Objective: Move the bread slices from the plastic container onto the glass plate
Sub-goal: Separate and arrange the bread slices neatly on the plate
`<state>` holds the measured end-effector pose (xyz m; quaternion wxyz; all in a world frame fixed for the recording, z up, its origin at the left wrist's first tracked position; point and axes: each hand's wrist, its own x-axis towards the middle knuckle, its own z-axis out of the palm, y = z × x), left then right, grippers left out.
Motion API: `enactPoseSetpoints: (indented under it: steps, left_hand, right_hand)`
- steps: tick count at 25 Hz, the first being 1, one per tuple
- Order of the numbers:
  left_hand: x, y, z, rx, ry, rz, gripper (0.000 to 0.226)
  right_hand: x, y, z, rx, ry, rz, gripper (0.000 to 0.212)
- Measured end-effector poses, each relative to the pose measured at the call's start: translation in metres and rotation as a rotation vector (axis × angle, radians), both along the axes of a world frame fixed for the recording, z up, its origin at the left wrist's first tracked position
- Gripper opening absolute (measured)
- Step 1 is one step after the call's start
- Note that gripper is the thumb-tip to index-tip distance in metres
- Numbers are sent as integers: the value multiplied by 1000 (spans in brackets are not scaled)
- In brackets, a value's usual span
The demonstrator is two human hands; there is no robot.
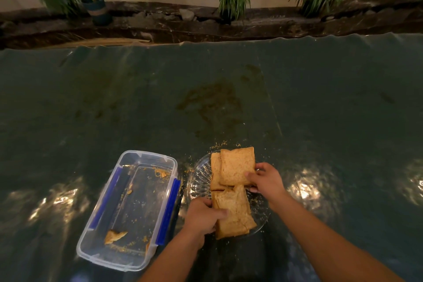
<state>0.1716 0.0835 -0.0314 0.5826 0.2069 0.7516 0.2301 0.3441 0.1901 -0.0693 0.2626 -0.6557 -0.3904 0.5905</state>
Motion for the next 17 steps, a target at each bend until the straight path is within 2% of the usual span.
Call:
enactPoseSetpoints:
  steps: [3,9,14,17]
  left_hand:
    - [7,1,-2,-2,-18,31,32]
    - [23,0,-8,129,136,-42,48]
    - [25,5,-10,101,-30,116,53]
    - [18,5,-4,73,-166,213,53]
  right_hand:
    - [0,0,0,6,-11,-5,30]
    - [-1,-1,3,35,-64,1,24]
    - [-4,2,5,57,-89,-18,23]
    - [-5,6,8,43,-19,-60,24]
